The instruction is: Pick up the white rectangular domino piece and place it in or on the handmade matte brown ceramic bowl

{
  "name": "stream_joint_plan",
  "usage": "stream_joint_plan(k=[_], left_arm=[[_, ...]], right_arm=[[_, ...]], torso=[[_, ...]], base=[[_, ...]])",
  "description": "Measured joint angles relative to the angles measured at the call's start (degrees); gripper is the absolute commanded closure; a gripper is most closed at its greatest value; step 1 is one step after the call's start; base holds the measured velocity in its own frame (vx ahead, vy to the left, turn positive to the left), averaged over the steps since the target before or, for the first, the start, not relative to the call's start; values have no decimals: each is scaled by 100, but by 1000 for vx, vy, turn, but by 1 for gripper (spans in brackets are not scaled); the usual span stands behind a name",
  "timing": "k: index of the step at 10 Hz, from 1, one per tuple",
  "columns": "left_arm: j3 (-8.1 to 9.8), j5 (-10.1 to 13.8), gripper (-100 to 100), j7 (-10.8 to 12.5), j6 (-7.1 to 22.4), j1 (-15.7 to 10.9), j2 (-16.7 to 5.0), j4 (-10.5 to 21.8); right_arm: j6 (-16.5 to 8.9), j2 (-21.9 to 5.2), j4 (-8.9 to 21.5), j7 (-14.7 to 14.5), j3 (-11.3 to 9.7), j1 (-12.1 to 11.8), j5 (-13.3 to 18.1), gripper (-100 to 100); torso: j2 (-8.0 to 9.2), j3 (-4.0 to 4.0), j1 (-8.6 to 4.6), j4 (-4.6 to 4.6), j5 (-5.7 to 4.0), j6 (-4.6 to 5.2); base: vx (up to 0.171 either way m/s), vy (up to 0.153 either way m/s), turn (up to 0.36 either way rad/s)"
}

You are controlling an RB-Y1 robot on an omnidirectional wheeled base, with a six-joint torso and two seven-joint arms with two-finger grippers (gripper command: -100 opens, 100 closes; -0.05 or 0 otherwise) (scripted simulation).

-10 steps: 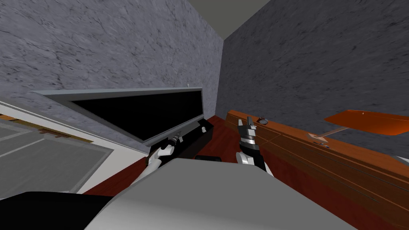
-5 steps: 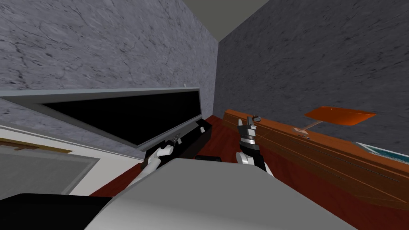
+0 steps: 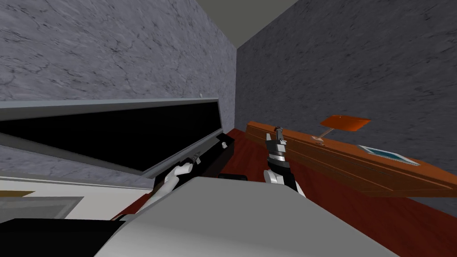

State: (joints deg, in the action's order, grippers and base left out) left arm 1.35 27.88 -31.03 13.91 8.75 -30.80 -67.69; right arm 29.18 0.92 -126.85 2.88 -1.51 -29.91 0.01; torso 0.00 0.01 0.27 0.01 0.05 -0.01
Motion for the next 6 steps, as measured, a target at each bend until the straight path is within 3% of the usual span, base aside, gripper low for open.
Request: stream_joint_plan(k=[2,3,6], left_arm=[[-83,250,-100,-114,173,-92,-107,363],[-59,241,-100,-163,292,-169,-65,551],[-181,681,-100,-368,604,-356,-239,1197]], right_arm=[[0,0,0,0,0,-1,0,0],[0,0,0,0,1,-1,0,0],[0,0,0,0,1,-1,0,0]], torso=[[-1,-1,4,0,1,-3],[-2,-1,2,-1,2,-7],[-2,-1,1,-1,1,-4]], base=[[-17,68,-190],[-31,66,-325],[-22,57,-184]])
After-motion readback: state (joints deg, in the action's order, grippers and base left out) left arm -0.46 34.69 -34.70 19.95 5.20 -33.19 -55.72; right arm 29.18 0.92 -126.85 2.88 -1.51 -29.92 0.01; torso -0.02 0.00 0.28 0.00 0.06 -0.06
